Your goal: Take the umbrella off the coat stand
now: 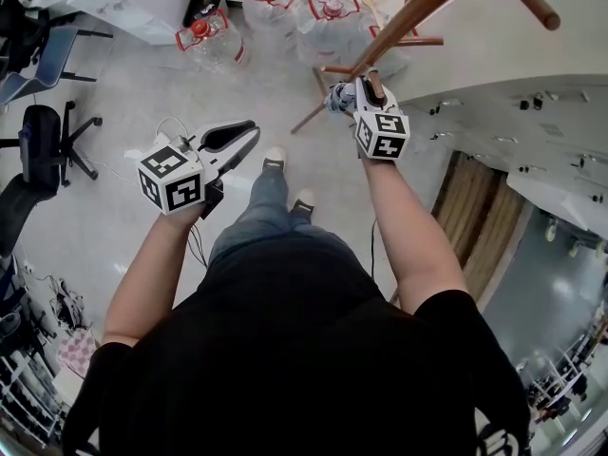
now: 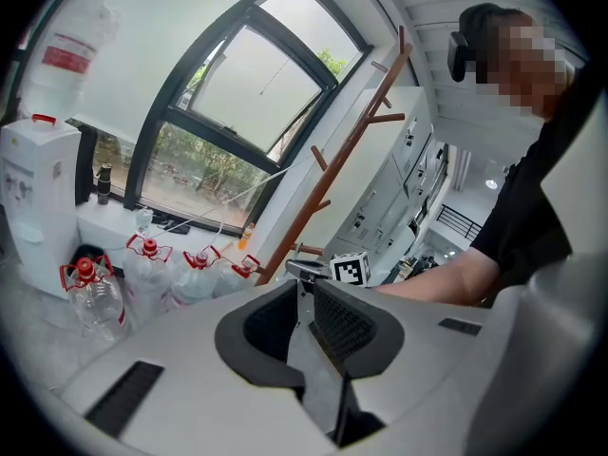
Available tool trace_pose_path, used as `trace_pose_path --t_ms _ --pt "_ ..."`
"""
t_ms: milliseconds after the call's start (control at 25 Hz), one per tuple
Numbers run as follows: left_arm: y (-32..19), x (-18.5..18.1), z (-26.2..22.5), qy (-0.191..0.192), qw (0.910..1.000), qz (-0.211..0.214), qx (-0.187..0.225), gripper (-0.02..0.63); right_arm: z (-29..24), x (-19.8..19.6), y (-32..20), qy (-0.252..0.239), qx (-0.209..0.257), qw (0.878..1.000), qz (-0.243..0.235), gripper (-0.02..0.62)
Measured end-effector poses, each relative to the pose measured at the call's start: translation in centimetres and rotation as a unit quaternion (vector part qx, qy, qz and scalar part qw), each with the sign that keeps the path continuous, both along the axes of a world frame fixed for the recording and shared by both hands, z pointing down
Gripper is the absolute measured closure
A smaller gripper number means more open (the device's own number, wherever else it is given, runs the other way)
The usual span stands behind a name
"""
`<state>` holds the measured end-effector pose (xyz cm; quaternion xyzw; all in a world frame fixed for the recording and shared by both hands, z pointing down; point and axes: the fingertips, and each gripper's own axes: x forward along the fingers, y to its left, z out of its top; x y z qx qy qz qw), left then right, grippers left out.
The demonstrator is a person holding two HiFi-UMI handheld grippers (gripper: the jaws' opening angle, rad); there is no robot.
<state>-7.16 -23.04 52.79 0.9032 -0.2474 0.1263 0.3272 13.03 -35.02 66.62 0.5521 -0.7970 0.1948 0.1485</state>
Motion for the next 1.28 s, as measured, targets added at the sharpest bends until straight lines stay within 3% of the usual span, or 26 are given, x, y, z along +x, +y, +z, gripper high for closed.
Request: trace_pose_path --t_ms 1280 --pt "7.1 0.8 -3.7 0.011 0.9990 0.016 0.039 0.534 -6.2 2.6 10.0 -0.001 0.023 1.000 0.013 0.580"
